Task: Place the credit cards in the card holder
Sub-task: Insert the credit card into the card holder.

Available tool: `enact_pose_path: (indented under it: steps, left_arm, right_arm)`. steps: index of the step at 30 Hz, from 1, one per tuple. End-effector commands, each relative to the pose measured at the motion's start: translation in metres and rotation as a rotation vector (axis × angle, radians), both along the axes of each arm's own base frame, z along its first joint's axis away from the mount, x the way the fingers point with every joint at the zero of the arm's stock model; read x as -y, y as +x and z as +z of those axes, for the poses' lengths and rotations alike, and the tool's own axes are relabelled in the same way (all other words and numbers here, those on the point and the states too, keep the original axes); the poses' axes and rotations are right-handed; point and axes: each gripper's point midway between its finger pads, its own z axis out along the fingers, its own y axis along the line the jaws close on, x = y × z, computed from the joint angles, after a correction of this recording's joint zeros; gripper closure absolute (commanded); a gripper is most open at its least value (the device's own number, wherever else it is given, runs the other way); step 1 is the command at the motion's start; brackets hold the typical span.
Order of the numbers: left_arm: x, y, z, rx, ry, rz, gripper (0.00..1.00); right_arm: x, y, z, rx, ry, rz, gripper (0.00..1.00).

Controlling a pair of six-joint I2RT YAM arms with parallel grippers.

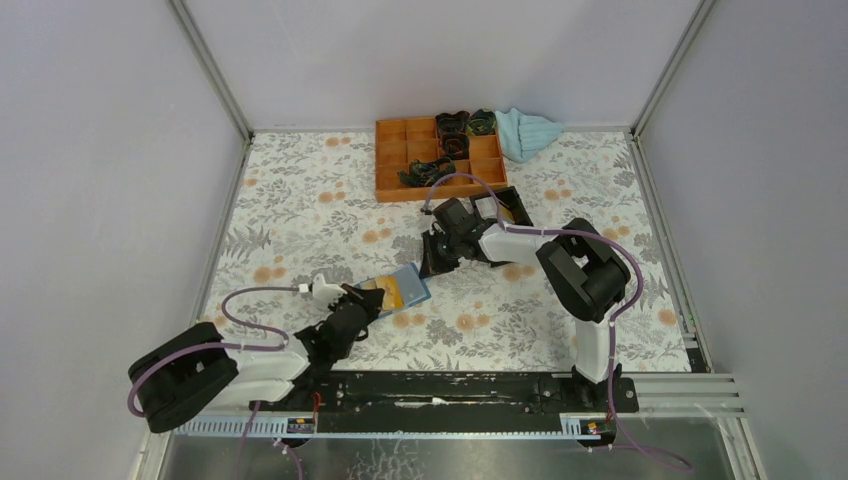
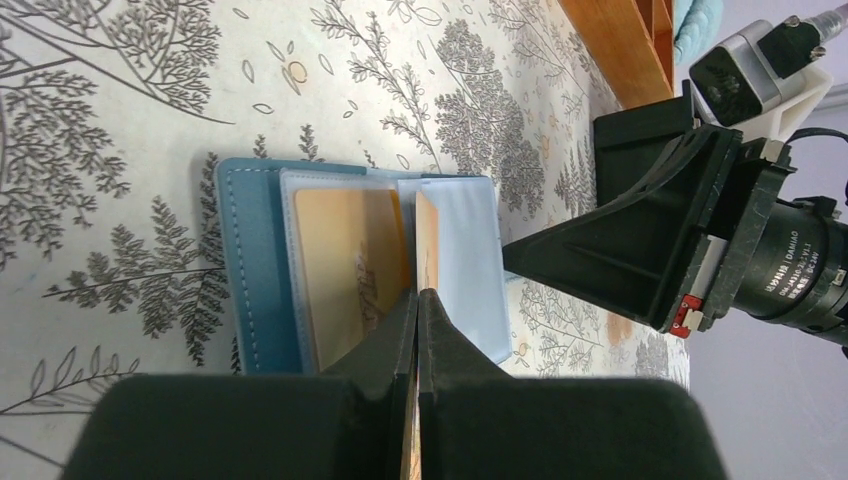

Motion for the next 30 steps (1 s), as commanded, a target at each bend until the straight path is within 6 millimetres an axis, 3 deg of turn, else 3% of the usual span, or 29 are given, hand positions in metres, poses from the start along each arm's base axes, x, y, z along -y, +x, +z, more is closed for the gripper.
enact_pose_path:
  steps: [1, 30]
  left_arm:
    - [-0.037, -0.018, -0.038, -0.086, 0.157, 0.071, 1.00]
    - [-0.036, -0.023, -0.048, -0.138, 0.212, 0.111, 1.00]
  right_arm:
    - [0.000, 0.001, -0.013, 0.007, -0.044, -0.003, 1.00]
    - [-0.001, 0.000, -0.012, 0.005, -0.045, 0.007, 1.00]
